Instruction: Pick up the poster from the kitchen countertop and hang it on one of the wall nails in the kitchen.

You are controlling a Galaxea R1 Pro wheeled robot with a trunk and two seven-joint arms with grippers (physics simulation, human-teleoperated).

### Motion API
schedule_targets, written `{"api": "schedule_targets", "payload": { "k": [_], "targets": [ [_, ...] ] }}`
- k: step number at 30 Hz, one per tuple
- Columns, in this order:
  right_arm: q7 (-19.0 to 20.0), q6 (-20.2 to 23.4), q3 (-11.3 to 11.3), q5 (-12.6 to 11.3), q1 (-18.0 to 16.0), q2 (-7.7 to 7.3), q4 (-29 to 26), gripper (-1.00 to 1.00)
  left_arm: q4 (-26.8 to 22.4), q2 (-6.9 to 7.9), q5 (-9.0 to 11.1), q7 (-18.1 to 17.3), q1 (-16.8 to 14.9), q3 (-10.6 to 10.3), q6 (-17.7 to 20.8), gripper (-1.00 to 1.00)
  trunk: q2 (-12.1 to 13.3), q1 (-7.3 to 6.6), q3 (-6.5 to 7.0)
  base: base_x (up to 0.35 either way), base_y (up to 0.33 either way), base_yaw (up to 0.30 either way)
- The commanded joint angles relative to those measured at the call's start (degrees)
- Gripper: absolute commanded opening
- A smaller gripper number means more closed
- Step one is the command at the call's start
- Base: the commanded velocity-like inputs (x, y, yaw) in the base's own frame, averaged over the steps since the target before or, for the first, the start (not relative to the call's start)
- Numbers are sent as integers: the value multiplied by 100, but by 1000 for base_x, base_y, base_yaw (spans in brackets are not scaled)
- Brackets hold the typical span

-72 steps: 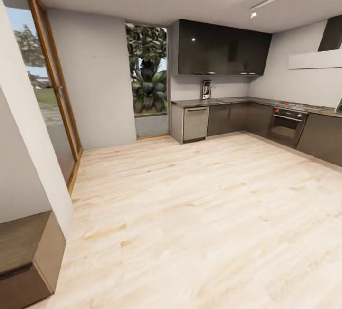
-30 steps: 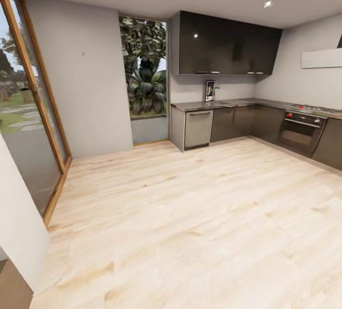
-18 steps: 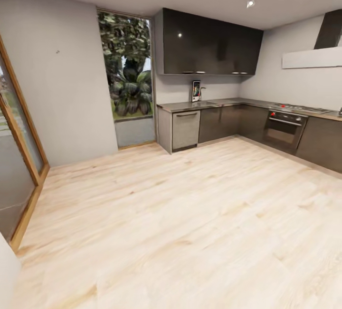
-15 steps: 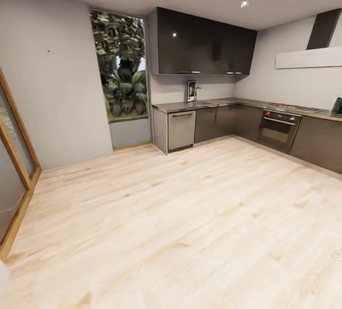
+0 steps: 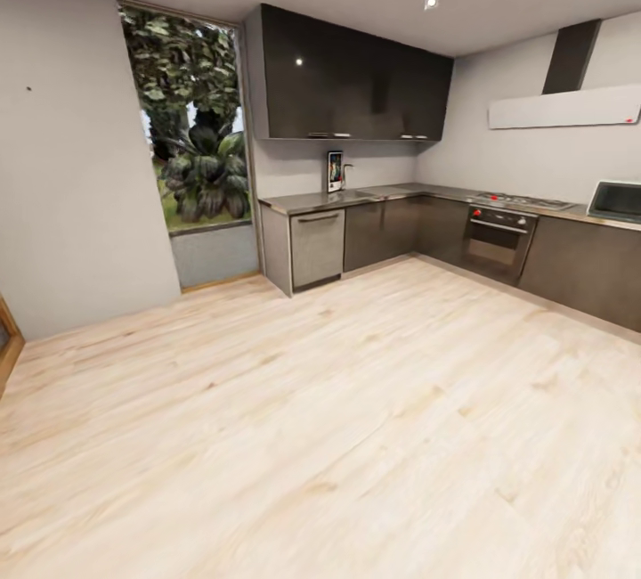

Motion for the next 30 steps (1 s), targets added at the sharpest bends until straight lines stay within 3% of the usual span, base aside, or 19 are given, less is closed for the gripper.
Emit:
{"api": "schedule_targets", "payload": {
  "k": [1,30],
  "targets": [
    [1,-18,1,6,-2,-1,4,100,-6,-2,0,3,1,7,-8,100,-2,4,-5,334,0,-11],
    [-5,-21,1,6,1,-1,4,100,-6,-1,0,3,3,5,-6,100,-2,4,-5,333,0,-1]
  ]
}}
